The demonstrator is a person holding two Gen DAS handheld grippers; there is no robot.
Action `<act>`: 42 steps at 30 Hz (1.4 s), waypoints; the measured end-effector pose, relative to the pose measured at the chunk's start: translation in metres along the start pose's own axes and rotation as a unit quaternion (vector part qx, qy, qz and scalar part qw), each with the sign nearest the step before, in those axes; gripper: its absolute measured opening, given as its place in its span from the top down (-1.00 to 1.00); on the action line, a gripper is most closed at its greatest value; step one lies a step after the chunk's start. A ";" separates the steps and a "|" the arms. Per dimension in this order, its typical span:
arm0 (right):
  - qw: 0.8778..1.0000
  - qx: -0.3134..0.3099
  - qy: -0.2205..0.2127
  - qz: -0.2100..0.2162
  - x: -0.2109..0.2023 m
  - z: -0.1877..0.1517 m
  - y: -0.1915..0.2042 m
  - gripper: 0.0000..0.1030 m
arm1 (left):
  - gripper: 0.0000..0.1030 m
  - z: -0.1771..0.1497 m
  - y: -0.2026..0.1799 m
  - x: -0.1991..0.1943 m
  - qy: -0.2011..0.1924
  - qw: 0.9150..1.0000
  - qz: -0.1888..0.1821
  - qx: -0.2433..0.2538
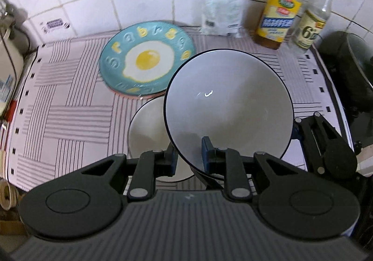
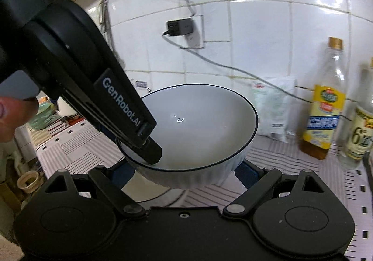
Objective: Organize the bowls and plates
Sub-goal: 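Lower the held white bowl into the two nested bowls with the left tool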
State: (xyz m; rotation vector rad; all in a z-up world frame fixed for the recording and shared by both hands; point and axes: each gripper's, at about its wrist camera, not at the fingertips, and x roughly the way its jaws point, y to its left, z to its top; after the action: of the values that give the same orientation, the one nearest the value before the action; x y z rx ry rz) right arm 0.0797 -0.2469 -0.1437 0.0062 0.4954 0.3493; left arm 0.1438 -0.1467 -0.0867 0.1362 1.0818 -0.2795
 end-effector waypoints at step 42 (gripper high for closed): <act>0.982 -0.142 0.121 0.000 0.051 -0.003 0.055 -0.98 | 0.53 -0.005 0.054 0.063 0.123 0.989 0.025 -0.079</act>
State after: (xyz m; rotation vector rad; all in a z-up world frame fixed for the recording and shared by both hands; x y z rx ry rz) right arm 0.1023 -0.1787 -0.1656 -0.3176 0.6830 0.4202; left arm 0.1834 -0.1034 -0.1464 0.0557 1.3390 -0.1329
